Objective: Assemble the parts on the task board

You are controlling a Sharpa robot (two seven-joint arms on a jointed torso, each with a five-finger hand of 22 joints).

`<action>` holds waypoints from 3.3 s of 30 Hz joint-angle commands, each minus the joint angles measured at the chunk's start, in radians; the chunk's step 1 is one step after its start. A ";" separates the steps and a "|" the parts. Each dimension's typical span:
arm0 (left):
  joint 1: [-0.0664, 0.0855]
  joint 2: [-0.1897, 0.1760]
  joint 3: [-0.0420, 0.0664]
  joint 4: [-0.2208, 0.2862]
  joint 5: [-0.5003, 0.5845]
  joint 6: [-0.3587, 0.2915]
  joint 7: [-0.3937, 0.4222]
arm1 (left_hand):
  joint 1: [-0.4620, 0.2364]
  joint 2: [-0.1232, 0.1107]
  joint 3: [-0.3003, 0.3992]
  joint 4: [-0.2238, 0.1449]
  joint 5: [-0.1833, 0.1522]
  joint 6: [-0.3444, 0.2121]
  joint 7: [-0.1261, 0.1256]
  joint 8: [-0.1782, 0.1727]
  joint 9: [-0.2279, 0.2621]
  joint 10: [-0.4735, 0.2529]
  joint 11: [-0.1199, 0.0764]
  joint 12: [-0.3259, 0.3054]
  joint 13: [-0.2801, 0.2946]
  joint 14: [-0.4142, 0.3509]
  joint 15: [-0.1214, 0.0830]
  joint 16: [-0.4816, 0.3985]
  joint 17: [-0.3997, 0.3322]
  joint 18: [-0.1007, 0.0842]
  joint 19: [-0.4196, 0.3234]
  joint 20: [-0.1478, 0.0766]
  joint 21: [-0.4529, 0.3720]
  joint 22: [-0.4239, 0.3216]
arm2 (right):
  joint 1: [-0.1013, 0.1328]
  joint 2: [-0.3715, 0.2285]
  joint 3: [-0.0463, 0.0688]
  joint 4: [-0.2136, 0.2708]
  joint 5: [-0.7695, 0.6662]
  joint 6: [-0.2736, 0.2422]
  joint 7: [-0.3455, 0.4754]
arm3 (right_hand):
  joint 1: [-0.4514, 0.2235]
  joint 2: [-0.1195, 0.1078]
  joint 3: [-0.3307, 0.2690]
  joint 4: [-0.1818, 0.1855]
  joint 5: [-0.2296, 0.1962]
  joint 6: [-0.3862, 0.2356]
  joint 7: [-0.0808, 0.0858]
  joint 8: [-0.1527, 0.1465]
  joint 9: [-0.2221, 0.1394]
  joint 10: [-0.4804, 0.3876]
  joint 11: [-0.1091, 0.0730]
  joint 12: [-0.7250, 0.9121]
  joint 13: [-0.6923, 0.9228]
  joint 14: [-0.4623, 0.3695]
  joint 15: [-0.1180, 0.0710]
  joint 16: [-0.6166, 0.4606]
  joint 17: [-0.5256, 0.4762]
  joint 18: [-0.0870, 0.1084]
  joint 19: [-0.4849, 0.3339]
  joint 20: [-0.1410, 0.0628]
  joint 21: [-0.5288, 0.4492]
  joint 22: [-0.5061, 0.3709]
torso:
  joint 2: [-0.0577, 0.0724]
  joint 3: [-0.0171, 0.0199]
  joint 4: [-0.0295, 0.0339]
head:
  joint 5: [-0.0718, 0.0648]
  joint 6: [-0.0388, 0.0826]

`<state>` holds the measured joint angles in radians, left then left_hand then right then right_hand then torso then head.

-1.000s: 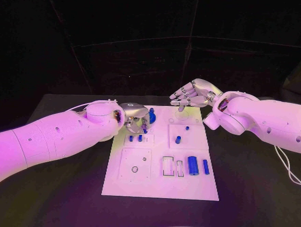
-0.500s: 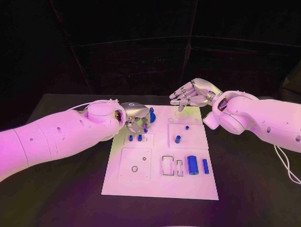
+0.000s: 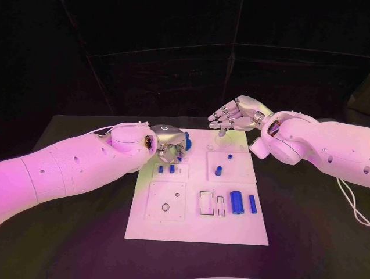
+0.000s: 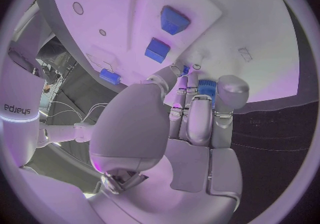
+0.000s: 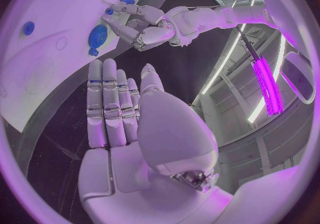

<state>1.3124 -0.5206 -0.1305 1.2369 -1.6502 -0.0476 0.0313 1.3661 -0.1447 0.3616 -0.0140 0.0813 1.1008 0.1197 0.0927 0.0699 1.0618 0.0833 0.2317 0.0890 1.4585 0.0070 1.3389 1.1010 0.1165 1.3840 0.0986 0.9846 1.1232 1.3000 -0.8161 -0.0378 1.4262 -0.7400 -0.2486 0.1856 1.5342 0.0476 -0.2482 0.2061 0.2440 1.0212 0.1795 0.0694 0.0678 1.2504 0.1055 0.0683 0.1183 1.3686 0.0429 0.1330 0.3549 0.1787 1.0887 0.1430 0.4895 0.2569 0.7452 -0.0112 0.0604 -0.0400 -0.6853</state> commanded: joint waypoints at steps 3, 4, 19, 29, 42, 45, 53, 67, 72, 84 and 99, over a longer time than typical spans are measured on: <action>-0.014 0.001 -0.014 -0.003 -0.065 0.080 -0.054 | -0.012 0.000 -0.010 0.001 -0.005 0.014 0.000 0.008 0.002 0.011 -0.006 0.014 0.005 0.000 -0.012 0.003 -0.002 0.005 0.007 -0.002 0.005 0.001 | 0.002 -0.001 0.000 0.003 -0.001 0.008 0.002 | 0.001 0.009 0.000 -0.009 0.004 -0.004 0.000 0.002 0.000 -0.005 0.000 -0.002 -0.001 -0.001 -0.002 -0.004 -0.002 0.004 0.002 0.005 -0.005 -0.001 | 0.000 0.0001 -0.0001 | -0.001 -0.001; -0.014 0.001 -0.014 -0.003 -0.070 0.083 -0.058 | -0.012 0.001 -0.011 0.001 -0.005 0.017 0.000 0.009 0.002 0.013 -0.007 0.016 0.006 0.001 -0.013 0.003 -0.002 0.005 0.008 -0.003 0.006 0.002 | 0.002 -0.001 0.000 0.003 -0.001 0.008 0.002 | 0.001 0.009 0.000 -0.009 0.004 -0.004 0.000 0.002 0.000 -0.005 0.000 -0.002 -0.001 -0.001 -0.002 -0.004 -0.002 0.004 0.002 0.005 -0.005 -0.001 | 0.000 0.0000 -0.0001 | -0.001 -0.001; -0.015 -0.003 -0.015 0.007 -0.093 0.065 -0.060 | 0.030 0.028 0.043 -0.019 0.000 0.034 0.018 -0.001 0.001 0.064 -0.007 -0.015 -0.010 0.009 -0.016 0.005 -0.003 -0.002 0.023 -0.007 0.032 0.026 | 0.002 0.000 0.000 0.003 -0.001 0.009 0.001 | 0.000 0.011 0.000 -0.008 0.004 -0.004 0.000 0.002 0.000 -0.005 0.000 -0.002 -0.001 0.000 -0.002 -0.005 -0.002 0.004 0.002 0.005 -0.005 -0.001 | 0.000 -0.0004 0.0012 | 0.000 -0.001; -0.017 -0.007 -0.015 0.009 -0.094 0.028 -0.041 | 0.024 0.022 0.088 -0.025 -0.001 0.056 0.017 -0.004 0.003 0.118 -0.011 -0.065 -0.021 0.014 -0.019 0.005 -0.005 -0.005 0.031 -0.010 0.044 0.040 | 0.002 -0.002 0.000 0.005 -0.001 0.009 0.000 | 0.000 0.011 0.000 -0.008 0.004 -0.004 0.000 0.002 0.000 -0.005 0.000 -0.002 -0.001 0.000 -0.002 -0.005 -0.002 0.004 0.002 0.005 -0.005 -0.001 | 0.000 0.0005 0.0005 | 0.002 0.000; -0.019 -0.033 -0.014 0.030 -0.060 -0.097 -0.005 | 0.021 0.015 0.123 -0.035 0.000 0.068 0.021 -0.010 0.003 0.143 -0.011 -0.103 -0.023 0.019 -0.020 0.006 -0.002 -0.007 0.037 -0.012 0.057 0.053 | 0.002 -0.003 0.000 0.006 -0.001 0.007 0.002 | 0.000 0.011 0.000 -0.008 0.004 -0.004 0.000 0.002 0.000 -0.005 0.000 -0.002 -0.001 0.000 -0.002 -0.005 -0.002 0.004 0.002 0.005 -0.005 -0.001 | -0.001 -0.0006 0.0006 | 0.003 0.004; -0.019 -0.045 -0.014 0.040 -0.050 -0.126 0.004 | 0.021 0.014 0.123 -0.035 0.000 0.068 0.021 -0.010 0.003 0.144 -0.011 -0.104 -0.023 0.019 -0.020 0.007 -0.002 -0.008 0.037 -0.012 0.058 0.054 | 0.002 -0.003 0.000 0.005 -0.001 0.005 0.003 | 0.000 0.011 0.000 -0.008 0.004 -0.004 0.000 0.002 0.000 -0.005 0.000 -0.002 -0.001 0.000 -0.002 -0.005 -0.002 0.004 0.002 0.005 -0.005 -0.001 | -0.001 -0.0006 0.0006 | 0.004 0.006; -0.019 -0.073 -0.010 0.062 -0.028 -0.178 0.024 | 0.016 0.010 0.127 -0.035 -0.001 0.069 0.021 -0.011 0.003 0.149 -0.010 -0.110 -0.023 0.020 -0.020 0.008 0.000 -0.009 0.040 -0.012 0.064 0.059 | 0.002 -0.003 0.000 0.003 -0.001 0.003 0.005 | 0.000 0.011 0.000 -0.008 0.004 -0.004 0.000 0.002 0.000 -0.005 0.000 -0.002 -0.002 0.000 -0.002 -0.005 -0.002 0.004 0.002 0.005 -0.006 -0.002 | 0.000 -0.0011 0.0016 | 0.005 0.009; -0.019 -0.117 -0.004 0.100 0.000 -0.216 0.040 | 0.015 0.008 0.134 -0.036 -0.001 0.072 0.020 -0.012 0.003 0.155 -0.012 -0.116 -0.022 0.021 -0.020 0.008 0.001 -0.010 0.042 -0.013 0.070 0.065 | 0.002 -0.003 0.000 0.000 -0.001 0.003 0.007 | -0.001 0.013 0.000 -0.008 0.004 -0.004 0.000 0.002 0.000 -0.005 0.000 -0.002 -0.002 0.000 -0.002 -0.006 -0.002 0.004 0.003 0.005 -0.007 -0.002 | 0.001 -0.0009 0.0008 | 0.008 0.010; -0.019 -0.119 -0.001 0.105 0.007 -0.240 0.055 | 0.015 0.008 0.136 -0.036 -0.001 0.073 0.020 -0.012 0.003 0.157 -0.012 -0.117 -0.022 0.022 -0.021 0.008 0.002 -0.011 0.044 -0.013 0.077 0.070 | 0.002 -0.002 0.000 0.000 -0.001 0.003 0.008 | -0.001 0.013 0.000 -0.008 0.004 -0.004 0.000 0.002 0.000 -0.005 0.000 -0.002 -0.002 0.000 -0.002 -0.006 -0.002 0.004 0.003 0.005 -0.007 -0.002 | 0.001 0.0000 -0.0008 | 0.010 0.012; -0.019 -0.142 0.014 0.122 0.043 -0.220 0.054 | 0.009 0.004 0.138 -0.035 -0.002 0.074 0.020 -0.014 0.003 0.159 -0.011 -0.124 -0.022 0.021 -0.020 0.007 -0.001 -0.011 0.044 -0.013 0.076 0.070 | 0.002 -0.003 0.000 0.000 -0.001 0.004 0.008 | -0.001 0.013 0.000 -0.008 0.004 -0.004 0.000 0.002 0.000 -0.005 0.000 -0.002 -0.002 0.000 -0.002 -0.006 -0.002 0.004 0.003 0.005 -0.007 -0.002 | 0.000 0.0007 0.0010 | 0.009 0.010; -0.019 -0.189 0.016 0.136 0.067 -0.143 0.022 | 0.000 -0.001 0.140 -0.032 -0.002 0.072 0.020 -0.017 0.002 0.159 -0.010 -0.133 -0.022 0.021 -0.020 0.005 -0.003 -0.011 0.044 -0.012 0.073 0.069 | 0.002 -0.005 0.000 0.000 -0.001 0.004 0.007 | -0.001 0.013 0.000 -0.008 0.004 -0.004 0.000 0.002 0.000 -0.005 0.000 -0.002 -0.002 0.000 -0.002 -0.006 -0.002 0.004 0.003 0.005 -0.007 -0.002 | 0.000 -0.0003 0.0009 | 0.008 0.009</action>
<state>1.2924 -0.7095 -0.1155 1.3734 -1.5992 -0.2289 0.0661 1.3674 -0.1373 0.4972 -0.0469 0.0774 1.1649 0.1407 0.0813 0.0726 1.2115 0.0733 0.1021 0.0660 1.4653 -0.0071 1.3428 1.0995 0.1166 1.4184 0.0856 1.0551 1.1925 1.2999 -0.8212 -0.0378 1.4250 -0.7404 -0.2467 0.1847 1.5340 0.0478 -0.2482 0.2061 0.2440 1.0212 0.1795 0.0694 0.0678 1.2504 0.1055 0.0683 0.1173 1.3686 0.0429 0.1330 0.3546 0.1788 1.0887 0.1430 0.4889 0.2558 0.7450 -0.0113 0.0612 -0.0319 -0.6764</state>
